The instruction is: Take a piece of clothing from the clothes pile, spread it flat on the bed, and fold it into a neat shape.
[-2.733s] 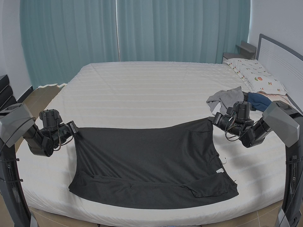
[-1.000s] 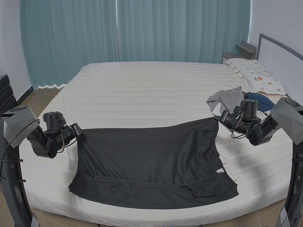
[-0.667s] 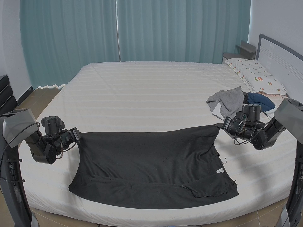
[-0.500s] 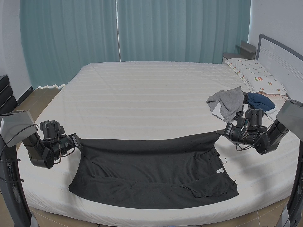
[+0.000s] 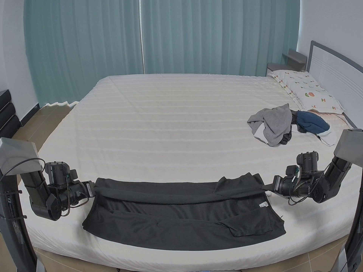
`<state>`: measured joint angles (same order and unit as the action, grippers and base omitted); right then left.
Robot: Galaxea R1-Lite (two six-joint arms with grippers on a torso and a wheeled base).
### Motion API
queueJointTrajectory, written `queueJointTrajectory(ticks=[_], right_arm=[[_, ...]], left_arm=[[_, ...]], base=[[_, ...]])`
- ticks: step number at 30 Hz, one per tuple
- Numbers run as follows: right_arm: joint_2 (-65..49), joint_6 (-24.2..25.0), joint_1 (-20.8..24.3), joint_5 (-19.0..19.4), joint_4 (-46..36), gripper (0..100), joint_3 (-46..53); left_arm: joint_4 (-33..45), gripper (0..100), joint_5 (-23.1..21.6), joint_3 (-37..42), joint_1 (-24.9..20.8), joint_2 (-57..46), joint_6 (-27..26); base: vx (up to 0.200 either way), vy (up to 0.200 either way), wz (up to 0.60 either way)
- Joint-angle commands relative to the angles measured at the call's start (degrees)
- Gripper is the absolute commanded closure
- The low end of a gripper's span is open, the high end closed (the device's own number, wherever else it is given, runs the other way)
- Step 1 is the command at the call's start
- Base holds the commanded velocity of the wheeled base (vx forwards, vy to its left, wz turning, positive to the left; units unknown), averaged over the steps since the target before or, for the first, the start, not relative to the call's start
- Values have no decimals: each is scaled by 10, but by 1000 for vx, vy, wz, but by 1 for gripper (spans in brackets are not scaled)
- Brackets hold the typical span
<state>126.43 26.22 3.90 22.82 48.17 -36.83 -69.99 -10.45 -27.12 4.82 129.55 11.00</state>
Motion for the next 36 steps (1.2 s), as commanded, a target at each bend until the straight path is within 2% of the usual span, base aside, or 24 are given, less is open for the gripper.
queueJointTrajectory(ticks=[1, 6, 7, 8, 16, 21, 26, 29, 30, 31, 36], right_arm=[[22, -6, 5, -1, 0, 100, 12], [35, -15, 12, -3, 3, 100, 16], [36, -16, 12, -3, 8, 100, 17], [37, -16, 12, -3, 10, 0, 17], [15, -8, 7, -4, 66, 0, 41], [-11, 8, 2, -5, 70, 0, 43], [-29, 91, 8, -6, 73, 0, 35], [-23, 132, 10, -6, 87, 0, 26], [-23, 132, 10, -6, 87, 0, 26], [-19, 160, 10, -6, 91, 0, 17], [3, 191, 8, -7, 91, 0, -14]], left_arm=[[-15, 100, 0, 23, -3, 31, 0], [-22, 100, 3, 33, -6, 40, 1], [-22, 0, 3, 37, -6, 40, 1], [-23, 0, 3, 39, -6, 40, 1], [-23, 0, 6, 52, -3, 27, 6], [-23, 0, 5, 51, 6, 9, 16], [-19, 0, 5, 32, 7, -21, 104], [-14, 0, 3, 12, 7, -20, 130], [-14, 0, 3, 12, 7, -20, 130], [-13, 0, 3, -1, 5, -18, 150], [35, 0, -1, -51, -4, -1, 189]], base=[[0, 0, 0], [0, 0, 0], [0, 0, 0], [0, 0, 0], [0, 0, 0], [0, 0, 0], [0, 0, 0], [0, 0, 0], [0, 0, 0], [0, 0, 0], [0, 0, 0]])
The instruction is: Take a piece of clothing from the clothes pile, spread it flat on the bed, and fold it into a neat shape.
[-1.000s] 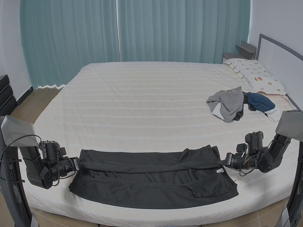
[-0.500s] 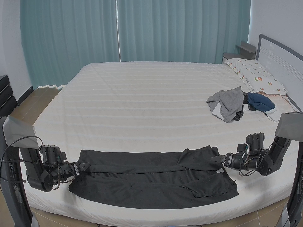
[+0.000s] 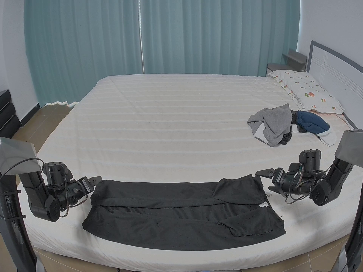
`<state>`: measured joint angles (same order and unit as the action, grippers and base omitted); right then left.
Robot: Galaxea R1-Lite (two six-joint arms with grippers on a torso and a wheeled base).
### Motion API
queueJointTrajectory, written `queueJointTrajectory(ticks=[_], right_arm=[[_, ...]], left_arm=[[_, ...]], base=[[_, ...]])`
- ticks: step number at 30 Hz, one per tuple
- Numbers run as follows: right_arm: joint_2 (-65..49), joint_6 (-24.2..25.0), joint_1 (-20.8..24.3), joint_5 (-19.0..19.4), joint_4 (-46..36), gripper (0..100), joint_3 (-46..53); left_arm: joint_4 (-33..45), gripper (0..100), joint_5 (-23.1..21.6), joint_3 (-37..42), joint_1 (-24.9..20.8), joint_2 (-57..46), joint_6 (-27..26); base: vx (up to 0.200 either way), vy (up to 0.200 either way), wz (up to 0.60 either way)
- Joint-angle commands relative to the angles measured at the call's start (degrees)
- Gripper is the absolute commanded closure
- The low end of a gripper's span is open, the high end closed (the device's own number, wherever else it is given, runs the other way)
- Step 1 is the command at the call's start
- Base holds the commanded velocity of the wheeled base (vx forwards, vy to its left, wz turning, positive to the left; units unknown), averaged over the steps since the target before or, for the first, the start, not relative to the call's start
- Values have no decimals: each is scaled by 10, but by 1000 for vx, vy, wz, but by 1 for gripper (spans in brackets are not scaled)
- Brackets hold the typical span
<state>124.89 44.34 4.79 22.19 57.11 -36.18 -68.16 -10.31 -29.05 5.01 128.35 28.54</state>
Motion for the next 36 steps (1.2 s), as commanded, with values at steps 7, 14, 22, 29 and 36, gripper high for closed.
queueJointTrajectory(ticks=[7, 14, 22, 29, 36], right_arm=[[78, 45, -10, 0, 3, 0, -58], [98, 52, -23, 0, 3, 0, -77], [98, 53, -30, -1, 3, 0, -78], [100, 53, -29, -8, 3, 0, -79], [108, 54, -23, -21, 4, 0, -91]], left_arm=[[133, 0, -3, -144, -15, 53, 114], [151, 0, -1, -170, -20, 75, 128], [141, 100, 24, -147, -21, 76, 124], [132, 100, 63, -144, -18, 73, 148], [104, 100, 71, -135, -18, 70, 158]], base=[[0, 0, 0], [0, 0, 0], [0, 0, 0], [0, 0, 0], [0, 0, 0]])
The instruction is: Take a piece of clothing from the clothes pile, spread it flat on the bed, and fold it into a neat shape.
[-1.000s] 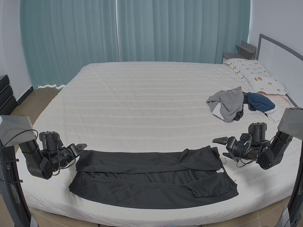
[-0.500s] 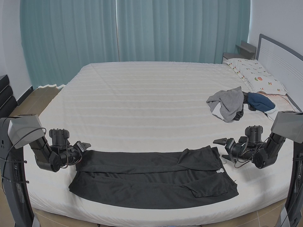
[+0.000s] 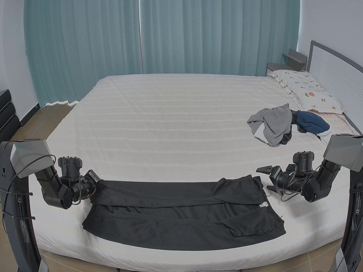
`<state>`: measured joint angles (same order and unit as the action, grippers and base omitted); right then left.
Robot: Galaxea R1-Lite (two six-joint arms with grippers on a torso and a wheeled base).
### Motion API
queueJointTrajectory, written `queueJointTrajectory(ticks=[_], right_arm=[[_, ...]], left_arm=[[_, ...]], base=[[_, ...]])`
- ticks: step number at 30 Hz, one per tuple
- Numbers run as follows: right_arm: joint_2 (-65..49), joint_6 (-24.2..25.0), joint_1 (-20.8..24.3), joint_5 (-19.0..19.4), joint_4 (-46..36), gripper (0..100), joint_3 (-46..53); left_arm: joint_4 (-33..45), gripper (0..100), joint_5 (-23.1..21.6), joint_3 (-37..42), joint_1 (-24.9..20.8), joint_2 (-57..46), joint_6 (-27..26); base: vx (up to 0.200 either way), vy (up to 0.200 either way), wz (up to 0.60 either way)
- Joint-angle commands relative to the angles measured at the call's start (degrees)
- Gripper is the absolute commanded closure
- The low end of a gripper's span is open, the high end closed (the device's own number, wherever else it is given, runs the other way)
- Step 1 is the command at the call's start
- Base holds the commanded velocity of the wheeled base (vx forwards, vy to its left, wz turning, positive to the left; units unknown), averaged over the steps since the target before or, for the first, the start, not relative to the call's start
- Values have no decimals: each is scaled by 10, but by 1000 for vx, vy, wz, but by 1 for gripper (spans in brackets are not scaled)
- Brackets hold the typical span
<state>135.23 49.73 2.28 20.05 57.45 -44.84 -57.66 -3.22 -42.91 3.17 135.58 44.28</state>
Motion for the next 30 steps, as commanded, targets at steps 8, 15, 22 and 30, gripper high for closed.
queueJointTrajectory(ticks=[8, 15, 22, 30], right_arm=[[16, 0, 4, -2, -1, 0, -24], [19, -1, 4, -6, -6, 0, -25], [21, -2, 1, -21, -7, 0, -27], [14, 0, -1, -29, -1, 0, -24]], left_arm=[[-3, 100, 0, 14, -4, -8, 0], [-3, 0, -1, 18, -4, -11, 1], [-3, 0, -1, 20, -4, -11, 1], [-8, 0, -5, 28, -3, -27, 2]], base=[[0, 0, 0], [0, 0, 0], [0, 0, 0], [0, 0, 0]])
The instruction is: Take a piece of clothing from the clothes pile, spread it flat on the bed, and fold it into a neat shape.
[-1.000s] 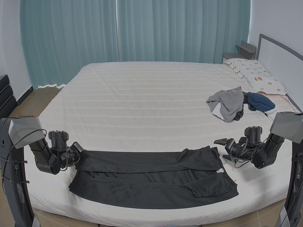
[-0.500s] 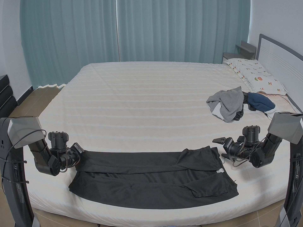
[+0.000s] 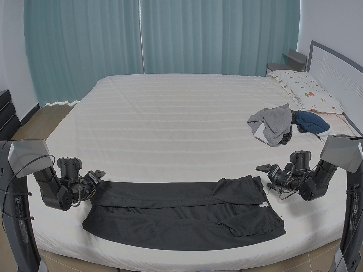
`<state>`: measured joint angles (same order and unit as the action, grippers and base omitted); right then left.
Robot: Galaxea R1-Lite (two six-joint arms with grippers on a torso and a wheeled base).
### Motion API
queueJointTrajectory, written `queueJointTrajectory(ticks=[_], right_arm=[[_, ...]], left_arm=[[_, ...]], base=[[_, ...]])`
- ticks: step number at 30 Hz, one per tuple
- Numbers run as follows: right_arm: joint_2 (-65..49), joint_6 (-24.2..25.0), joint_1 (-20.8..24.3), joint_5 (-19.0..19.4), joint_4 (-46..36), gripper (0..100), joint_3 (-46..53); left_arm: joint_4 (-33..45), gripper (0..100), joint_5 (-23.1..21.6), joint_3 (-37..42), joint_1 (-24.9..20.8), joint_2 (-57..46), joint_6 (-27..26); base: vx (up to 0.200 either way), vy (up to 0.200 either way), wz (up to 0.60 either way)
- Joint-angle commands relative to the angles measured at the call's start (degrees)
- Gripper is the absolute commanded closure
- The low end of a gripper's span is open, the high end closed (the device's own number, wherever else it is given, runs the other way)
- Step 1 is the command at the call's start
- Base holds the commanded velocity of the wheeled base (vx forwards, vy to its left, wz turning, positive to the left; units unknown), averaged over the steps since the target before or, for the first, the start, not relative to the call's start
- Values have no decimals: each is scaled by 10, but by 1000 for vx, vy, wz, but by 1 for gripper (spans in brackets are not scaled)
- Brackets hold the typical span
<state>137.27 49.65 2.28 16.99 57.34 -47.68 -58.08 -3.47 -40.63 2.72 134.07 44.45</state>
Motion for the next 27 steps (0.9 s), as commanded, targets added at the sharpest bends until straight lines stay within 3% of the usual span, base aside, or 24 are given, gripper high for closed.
queueJointTrajectory(ticks=[1, 13, 17, 27], right_arm=[[-13, 2, -1, 1, 0, 0, 7], [-104, 9, 1, 1, 0, 0, 78], [-143, 62, 19, 2, -7, 0, 109], [-157, 71, 54, 1, -10, 0, 145]], left_arm=[[-7, 0, -4, 8, 4, -18, 1], [-10, 0, -12, 47, 18, -94, 0], [-11, 0, -14, 77, 10, -106, 2], [-12, 0, -14, 128, -11, -102, 23]], base=[[0, 0, 0], [0, 0, 0], [0, 0, 0], [-180, 0, 0]])
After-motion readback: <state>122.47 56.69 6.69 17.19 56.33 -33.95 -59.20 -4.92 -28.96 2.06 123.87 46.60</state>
